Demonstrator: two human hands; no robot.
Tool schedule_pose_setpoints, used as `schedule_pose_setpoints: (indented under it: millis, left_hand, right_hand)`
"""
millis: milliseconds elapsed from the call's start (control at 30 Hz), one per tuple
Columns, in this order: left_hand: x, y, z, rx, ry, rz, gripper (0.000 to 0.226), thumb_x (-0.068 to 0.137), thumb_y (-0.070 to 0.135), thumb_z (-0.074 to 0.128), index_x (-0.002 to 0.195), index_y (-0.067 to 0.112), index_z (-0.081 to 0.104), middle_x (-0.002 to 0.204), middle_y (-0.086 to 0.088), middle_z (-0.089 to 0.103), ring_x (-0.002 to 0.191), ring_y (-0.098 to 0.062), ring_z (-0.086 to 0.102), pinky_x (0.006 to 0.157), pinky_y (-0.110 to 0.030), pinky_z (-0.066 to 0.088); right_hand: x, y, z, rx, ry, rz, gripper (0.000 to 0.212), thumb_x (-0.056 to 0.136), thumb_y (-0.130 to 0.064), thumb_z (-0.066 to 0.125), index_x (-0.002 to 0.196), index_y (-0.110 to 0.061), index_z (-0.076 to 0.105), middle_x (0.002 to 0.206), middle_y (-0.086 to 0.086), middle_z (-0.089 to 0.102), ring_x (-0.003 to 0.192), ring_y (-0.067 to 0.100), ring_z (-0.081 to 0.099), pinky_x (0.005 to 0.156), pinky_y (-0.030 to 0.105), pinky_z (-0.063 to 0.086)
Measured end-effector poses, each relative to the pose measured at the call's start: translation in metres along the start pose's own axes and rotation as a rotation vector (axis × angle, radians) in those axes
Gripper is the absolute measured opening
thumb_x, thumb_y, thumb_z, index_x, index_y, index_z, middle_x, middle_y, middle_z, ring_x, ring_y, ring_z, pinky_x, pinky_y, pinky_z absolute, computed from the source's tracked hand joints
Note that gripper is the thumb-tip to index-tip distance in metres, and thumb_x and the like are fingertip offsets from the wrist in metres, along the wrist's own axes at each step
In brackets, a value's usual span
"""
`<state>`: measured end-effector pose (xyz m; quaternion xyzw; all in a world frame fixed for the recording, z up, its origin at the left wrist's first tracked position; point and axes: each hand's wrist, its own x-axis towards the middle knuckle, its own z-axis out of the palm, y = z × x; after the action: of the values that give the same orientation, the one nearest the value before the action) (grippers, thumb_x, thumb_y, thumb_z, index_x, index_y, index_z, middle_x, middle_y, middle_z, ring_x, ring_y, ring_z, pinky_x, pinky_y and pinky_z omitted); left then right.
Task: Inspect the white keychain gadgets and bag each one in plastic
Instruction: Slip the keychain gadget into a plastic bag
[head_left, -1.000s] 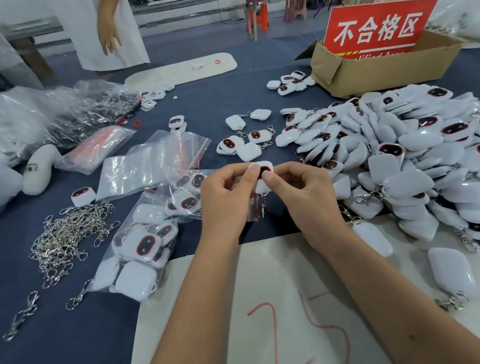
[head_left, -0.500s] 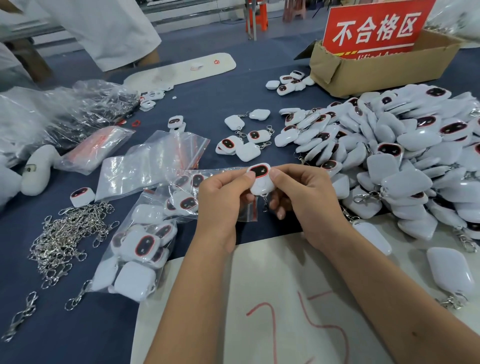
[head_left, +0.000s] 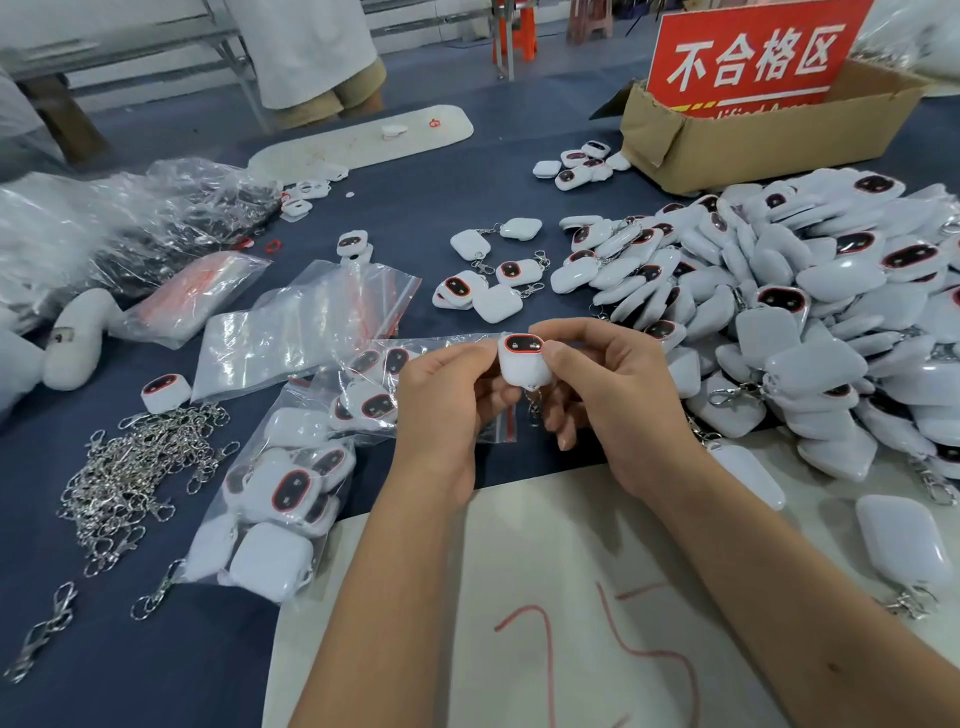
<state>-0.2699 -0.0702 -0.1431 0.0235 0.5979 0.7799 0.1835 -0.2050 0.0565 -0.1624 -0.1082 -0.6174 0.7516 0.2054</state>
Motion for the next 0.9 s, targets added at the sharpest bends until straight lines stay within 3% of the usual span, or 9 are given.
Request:
schedule_pose_setpoints:
  millis: [267, 400, 533, 700, 900]
  left_hand:
    - [-0.0021, 0.0017, -0.0024, 0.033, -0.053, -0.033, 0.02, 0.099, 0.015, 0.063, 0.099, 0.002, 0.078, 0.091, -0.013, 0.077, 0.079, -0.018, 0.068, 0.062, -0.02, 0.056]
    - [-0.0043, 0.0009, -0.0043, 0.114, -0.123, 0.002, 0.014, 0.095, 0.013, 0.067, 0.092, 0.005, 0.079, 0.084, -0.011, 0.074, 0.073, -0.019, 0.066, 0.063, -0.023, 0.054]
    - [-0.0055, 0.0014, -0.005, 0.095, -0.136, 0.022, 0.014, 0.094, 0.009, 0.068, 0.101, 0.004, 0.079, 0.083, -0.013, 0.075, 0.069, -0.02, 0.066, 0.061, -0.026, 0.054]
    - [-0.0058, 0.0026, -0.0081, 0.136, -0.162, 0.142, 0.015, 0.093, 0.006, 0.071, 0.105, 0.008, 0.079, 0.089, -0.014, 0.078, 0.075, -0.023, 0.072, 0.062, -0.029, 0.054]
    - [-0.0045, 0.0026, -0.007, 0.212, -0.193, 0.332, 0.02, 0.092, -0.001, 0.072, 0.106, 0.012, 0.077, 0.092, -0.01, 0.079, 0.081, -0.02, 0.074, 0.074, -0.034, 0.063]
  right_hand:
    - [-0.002, -0.001, 0.0009, -0.018, 0.004, -0.021, 0.011, 0.101, -0.008, 0.063, 0.106, -0.004, 0.072, 0.055, 0.011, 0.061, 0.037, 0.02, 0.052, 0.035, 0.024, 0.042]
    - [-0.0038, -0.0021, 0.002, -0.051, -0.002, -0.044, 0.01, 0.101, -0.008, 0.064, 0.106, -0.007, 0.072, 0.06, 0.012, 0.064, 0.039, 0.019, 0.054, 0.035, 0.024, 0.042]
    - [-0.0056, -0.0027, 0.0021, -0.102, -0.007, -0.081, 0.013, 0.102, -0.009, 0.063, 0.108, -0.014, 0.072, 0.059, 0.008, 0.062, 0.041, 0.019, 0.053, 0.036, 0.025, 0.042]
    - [-0.0063, -0.003, 0.0041, -0.145, -0.022, -0.138, 0.02, 0.103, -0.005, 0.059, 0.111, -0.019, 0.071, 0.063, 0.011, 0.059, 0.045, 0.021, 0.055, 0.038, 0.028, 0.044]
    - [-0.007, -0.0029, 0.0046, -0.146, -0.062, -0.172, 0.022, 0.104, -0.005, 0.055, 0.113, -0.02, 0.066, 0.07, 0.009, 0.057, 0.05, 0.022, 0.055, 0.042, 0.033, 0.046]
